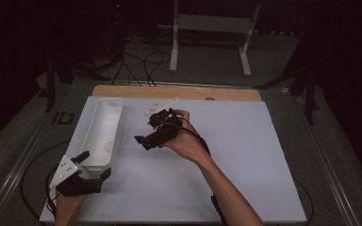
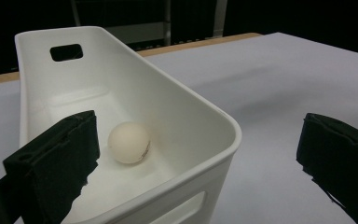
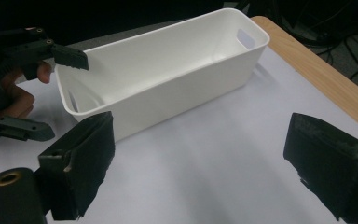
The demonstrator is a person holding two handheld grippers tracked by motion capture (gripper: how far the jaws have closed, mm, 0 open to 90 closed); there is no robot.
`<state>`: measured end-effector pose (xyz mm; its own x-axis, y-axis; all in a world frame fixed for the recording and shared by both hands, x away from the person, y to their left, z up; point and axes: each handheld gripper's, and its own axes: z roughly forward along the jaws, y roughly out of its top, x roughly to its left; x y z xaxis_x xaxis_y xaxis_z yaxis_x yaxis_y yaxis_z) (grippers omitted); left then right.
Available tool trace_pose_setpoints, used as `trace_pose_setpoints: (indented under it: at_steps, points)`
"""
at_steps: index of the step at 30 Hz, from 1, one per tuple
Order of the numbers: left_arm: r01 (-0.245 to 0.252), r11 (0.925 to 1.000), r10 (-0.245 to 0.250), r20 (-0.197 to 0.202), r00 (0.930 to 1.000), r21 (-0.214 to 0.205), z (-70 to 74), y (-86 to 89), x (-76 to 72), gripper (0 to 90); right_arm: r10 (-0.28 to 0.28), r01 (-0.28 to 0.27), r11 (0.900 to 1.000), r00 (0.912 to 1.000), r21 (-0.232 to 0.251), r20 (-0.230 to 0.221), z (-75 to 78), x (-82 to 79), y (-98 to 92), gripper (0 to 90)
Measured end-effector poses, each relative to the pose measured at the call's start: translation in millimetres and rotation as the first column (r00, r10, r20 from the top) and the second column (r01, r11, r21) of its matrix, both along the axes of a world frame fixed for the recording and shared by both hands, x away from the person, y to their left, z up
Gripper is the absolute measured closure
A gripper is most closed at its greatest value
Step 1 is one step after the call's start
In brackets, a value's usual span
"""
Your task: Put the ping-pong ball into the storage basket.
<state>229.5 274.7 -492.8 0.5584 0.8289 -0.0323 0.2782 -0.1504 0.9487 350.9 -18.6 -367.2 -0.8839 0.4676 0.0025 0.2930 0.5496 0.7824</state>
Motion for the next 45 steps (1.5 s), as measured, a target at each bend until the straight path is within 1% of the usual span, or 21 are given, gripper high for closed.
trace_pose_setpoints:
  at_steps: [4, 7, 21, 23, 26, 27, 30, 37, 43, 45]
  points:
    - [-0.002, 1.0000, 0.002, -0.001, 1.0000, -0.001, 0.0, -0.2, 0.1, 0.0, -0.018, 0.018, 0.9998, 0.9998, 0.011, 0.012, 0.6, -0.3, -8.0, 7.9]
    - [-0.001, 1.0000, 0.001, -0.002, 1.0000, 0.001, -0.1, -0.5, 0.3, 0.0, -0.030, 0.030, 0.9995, 0.9994, 0.010, 0.015, -0.4, 0.1, -14.1, 7.8]
    - [-0.004, 1.0000, 0.004, -0.002, 1.0000, 0.003, 0.0, -0.6, 0.7, 0.0, -0.085, 0.084, 0.9950, 0.9963, 0.054, 0.013, -7.4, -3.8, -44.6, 7.2]
    - [-0.004, 1.0000, 0.004, -0.003, 1.0000, -0.001, 0.2, -0.3, 0.7, 0.0, -0.089, 0.088, 0.9942, 0.9960, 0.062, 0.013, -8.7, -5.0, -49.4, 7.3]
    - [-0.005, 1.0000, 0.005, -0.002, 1.0000, -0.002, 0.1, 0.0, 0.9, 0.0, -0.096, 0.095, 0.9937, 0.9952, 0.059, 0.017, -10.4, -6.1, -53.5, 7.2]
    - [-0.006, 1.0000, 0.006, -0.003, 1.0000, -0.002, 0.2, -0.2, 0.9, 0.0, -0.104, 0.102, 0.9925, 0.9945, 0.066, 0.017, -11.9, -7.5, -59.2, 7.2]
    - [-0.006, 1.0000, 0.006, -0.005, 1.0000, 0.001, 0.3, -1.0, 0.9, 0.0, -0.111, 0.110, 0.9913, 0.9936, 0.073, 0.018, -13.5, -9.0, -66.0, 7.2]
    - [-0.008, 1.0000, 0.008, -0.005, 1.0000, 0.002, 0.2, -1.5, 1.6, 0.0, -0.151, 0.149, 0.9847, 0.9885, 0.090, 0.010, -18.3, -12.0, -88.0, 7.2]
    - [-0.010, 0.9999, 0.010, -0.012, 0.9999, 0.004, 1.2, -4.4, 0.6, 0.0, -0.171, 0.170, 0.9808, 0.9852, 0.095, 0.002, -24.5, -16.3, -100.8, 7.2]
    - [-0.009, 0.9999, 0.009, -0.011, 0.9999, 0.004, 1.2, -4.7, 0.8, 0.0, -0.180, 0.180, 0.9783, 0.9836, 0.103, -0.001, -25.9, -18.1, -105.8, 7.2]
